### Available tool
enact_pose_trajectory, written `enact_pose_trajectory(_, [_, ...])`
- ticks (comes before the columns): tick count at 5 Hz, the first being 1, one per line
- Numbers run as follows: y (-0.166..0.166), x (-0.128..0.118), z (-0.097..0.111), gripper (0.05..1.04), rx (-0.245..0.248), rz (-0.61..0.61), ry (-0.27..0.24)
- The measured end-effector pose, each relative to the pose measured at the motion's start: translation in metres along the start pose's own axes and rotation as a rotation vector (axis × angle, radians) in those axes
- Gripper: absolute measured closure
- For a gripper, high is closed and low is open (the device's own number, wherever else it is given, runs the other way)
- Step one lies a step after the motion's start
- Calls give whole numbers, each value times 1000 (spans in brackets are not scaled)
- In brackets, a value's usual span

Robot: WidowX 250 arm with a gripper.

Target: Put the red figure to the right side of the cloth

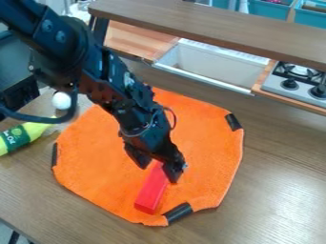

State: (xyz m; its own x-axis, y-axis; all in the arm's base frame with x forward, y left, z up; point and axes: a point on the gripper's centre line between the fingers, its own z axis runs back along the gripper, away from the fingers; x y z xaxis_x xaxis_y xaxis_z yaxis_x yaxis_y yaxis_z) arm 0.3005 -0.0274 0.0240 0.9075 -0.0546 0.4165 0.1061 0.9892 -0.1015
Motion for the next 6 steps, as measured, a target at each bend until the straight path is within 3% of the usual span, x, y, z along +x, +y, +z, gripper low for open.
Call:
enact_pose_trajectory(2, [-1, -4, -7, 84, 73, 3, 39])
enact_pose_trajectory(5, [-3, -8, -27, 84, 97, -10, 68])
enact_pose_trajectory(6, [-2, -11, -31, 127, 99, 0, 80])
